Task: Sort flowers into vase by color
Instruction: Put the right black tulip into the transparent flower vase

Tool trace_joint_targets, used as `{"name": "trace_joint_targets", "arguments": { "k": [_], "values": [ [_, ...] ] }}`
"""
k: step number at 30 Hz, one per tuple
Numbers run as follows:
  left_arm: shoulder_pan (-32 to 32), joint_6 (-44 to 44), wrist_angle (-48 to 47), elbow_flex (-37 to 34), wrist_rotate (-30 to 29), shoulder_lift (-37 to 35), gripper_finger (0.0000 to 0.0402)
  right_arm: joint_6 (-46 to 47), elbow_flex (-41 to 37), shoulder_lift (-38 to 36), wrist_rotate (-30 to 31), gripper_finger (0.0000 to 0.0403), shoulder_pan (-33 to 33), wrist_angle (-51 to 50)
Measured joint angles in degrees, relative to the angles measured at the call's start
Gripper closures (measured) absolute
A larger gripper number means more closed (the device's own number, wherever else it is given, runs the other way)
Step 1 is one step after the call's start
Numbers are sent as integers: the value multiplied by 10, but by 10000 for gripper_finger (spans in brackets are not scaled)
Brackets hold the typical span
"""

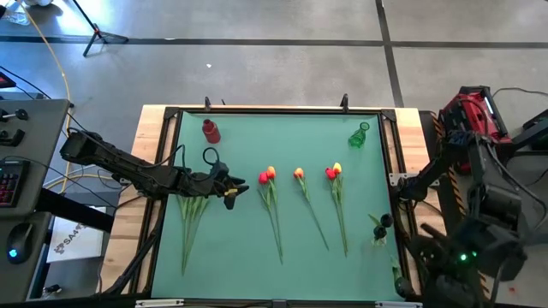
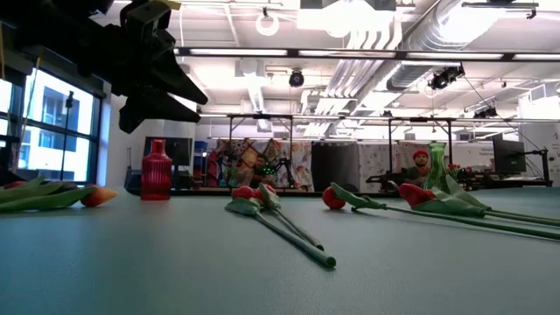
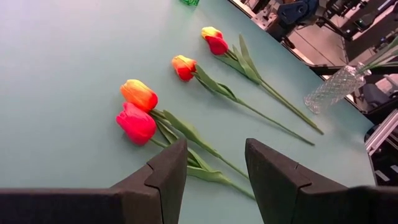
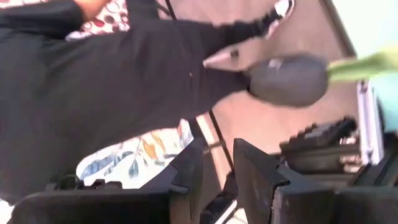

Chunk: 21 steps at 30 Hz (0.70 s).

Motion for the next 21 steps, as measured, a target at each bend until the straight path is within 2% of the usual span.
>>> {"name": "trace_joint_targets", "arguments": {
  "k": [8,16,21],
  "values": [
    [0,24,0,0,1,0,250,61,0,33,3,325,-14,7],
    [0,26,0,0,14,0,250,58,0,35,27,325,-41,-10],
    [-1,26,0,0,22,0,250,72,0,35,-15,325,-54,-88]
  ]
}}
